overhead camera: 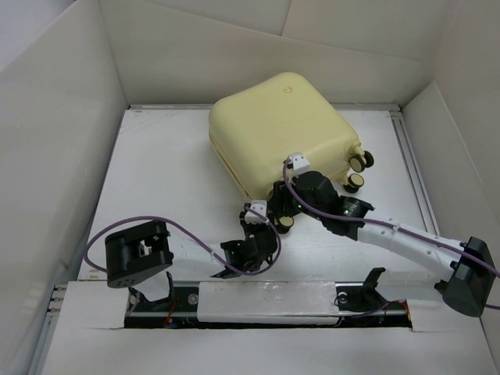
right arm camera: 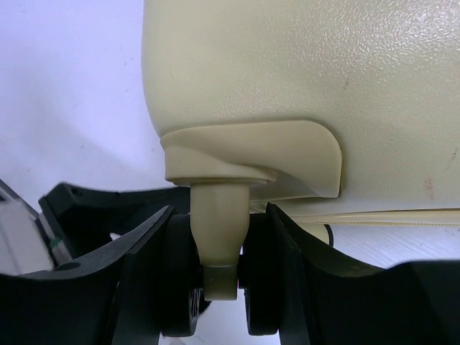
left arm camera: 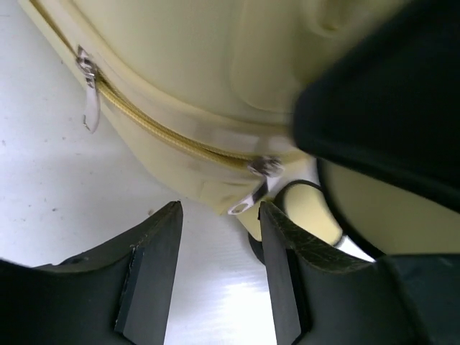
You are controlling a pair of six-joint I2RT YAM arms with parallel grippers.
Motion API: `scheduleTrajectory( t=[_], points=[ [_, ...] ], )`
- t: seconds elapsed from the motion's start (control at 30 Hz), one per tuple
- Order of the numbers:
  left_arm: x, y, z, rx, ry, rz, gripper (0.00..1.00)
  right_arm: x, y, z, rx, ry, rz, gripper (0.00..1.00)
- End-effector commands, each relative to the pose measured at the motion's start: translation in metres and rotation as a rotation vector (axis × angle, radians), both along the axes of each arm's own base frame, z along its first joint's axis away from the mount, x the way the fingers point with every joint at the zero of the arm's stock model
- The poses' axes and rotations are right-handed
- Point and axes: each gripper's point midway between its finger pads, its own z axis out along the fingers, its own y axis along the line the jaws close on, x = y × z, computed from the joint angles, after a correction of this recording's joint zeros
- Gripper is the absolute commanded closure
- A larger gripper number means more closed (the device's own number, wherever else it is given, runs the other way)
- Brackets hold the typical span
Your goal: Pack the luggage
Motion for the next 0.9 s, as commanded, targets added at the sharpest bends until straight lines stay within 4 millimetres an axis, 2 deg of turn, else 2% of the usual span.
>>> scheduleTrajectory(
  t=[0.0,0.1,0.17,0.27,0.33,0.47,0.53,0.6,0.63,0.7,0.77,0.87],
  points=[
    [-0.013,-0.038,0.053,-0.151,-0.072,-0.058,0.57,-0.031,0.064,0.081,0.310,-0.083,0.213,1.00],
    [-0.024,-0.034,0.055,-0.152,-0.081,-0.059,0.53,-0.027,0.062,0.081,0.305,-0.091,0.190,1.00],
    [-0.030,-0.032,0.048,-0.163,-0.060,-0.076,0.47,-0.026,0.065,0.087,0.314,-0.097,0.190,1.00],
    [-0.032,-0.026,0.046,-0.197,-0.040,-0.066,0.42,-0.027,0.066,0.089,0.315,-0.095,0.199,1.00],
    [-0.029,-0.019,0.042,-0.159,-0.050,-0.027,0.43,-0.031,0.067,0.089,0.320,-0.087,0.221,1.00],
    [-0.008,-0.018,0.042,-0.079,-0.068,0.058,0.49,-0.033,0.067,0.093,0.330,-0.091,0.231,1.00],
    [-0.004,-0.014,0.030,-0.039,-0.069,0.083,0.49,-0.036,0.063,0.103,0.350,-0.108,0.233,1.00],
    [0.005,-0.009,0.027,-0.023,-0.075,0.122,0.49,-0.039,0.059,0.114,0.375,-0.118,0.231,1.00],
    [0.008,-0.012,0.026,-0.025,-0.070,0.122,0.49,-0.039,0.059,0.109,0.368,-0.112,0.231,1.00],
    [0.019,-0.009,0.022,-0.006,-0.071,0.141,0.49,-0.042,0.058,0.113,0.377,-0.114,0.245,1.00],
    [0.030,-0.005,0.018,-0.007,-0.060,0.169,0.57,-0.046,0.057,0.111,0.379,-0.111,0.255,1.00],
    [0.033,0.001,0.017,-0.018,-0.058,0.197,0.59,-0.047,0.051,0.109,0.378,-0.116,0.242,1.00]
  ],
)
